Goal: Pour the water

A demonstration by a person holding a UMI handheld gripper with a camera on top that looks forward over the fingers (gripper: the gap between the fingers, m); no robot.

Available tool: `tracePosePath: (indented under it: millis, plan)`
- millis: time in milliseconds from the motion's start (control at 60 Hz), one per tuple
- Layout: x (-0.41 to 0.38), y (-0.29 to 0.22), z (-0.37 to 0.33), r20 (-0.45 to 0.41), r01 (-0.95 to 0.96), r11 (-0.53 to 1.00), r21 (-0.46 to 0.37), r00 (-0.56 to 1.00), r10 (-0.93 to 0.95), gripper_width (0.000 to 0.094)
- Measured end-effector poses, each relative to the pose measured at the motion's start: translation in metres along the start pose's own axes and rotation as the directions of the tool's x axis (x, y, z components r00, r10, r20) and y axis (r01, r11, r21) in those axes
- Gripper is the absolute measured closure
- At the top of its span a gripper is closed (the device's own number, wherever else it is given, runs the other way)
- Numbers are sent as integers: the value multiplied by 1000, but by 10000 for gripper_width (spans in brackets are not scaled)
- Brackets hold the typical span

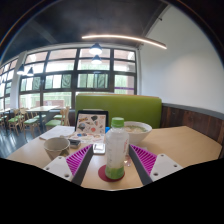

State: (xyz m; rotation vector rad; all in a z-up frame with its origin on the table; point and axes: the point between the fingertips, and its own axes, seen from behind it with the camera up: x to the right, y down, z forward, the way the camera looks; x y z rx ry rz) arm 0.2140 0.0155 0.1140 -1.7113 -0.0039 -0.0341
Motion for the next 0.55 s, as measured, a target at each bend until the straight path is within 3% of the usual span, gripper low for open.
tracePosePath:
  millis: [333, 550]
  plan:
    - [-37, 5, -148, -35, -14, 1000, 11, 999, 15, 105]
    - [-38, 10, -182, -40, -49, 998, 27, 998, 50, 109]
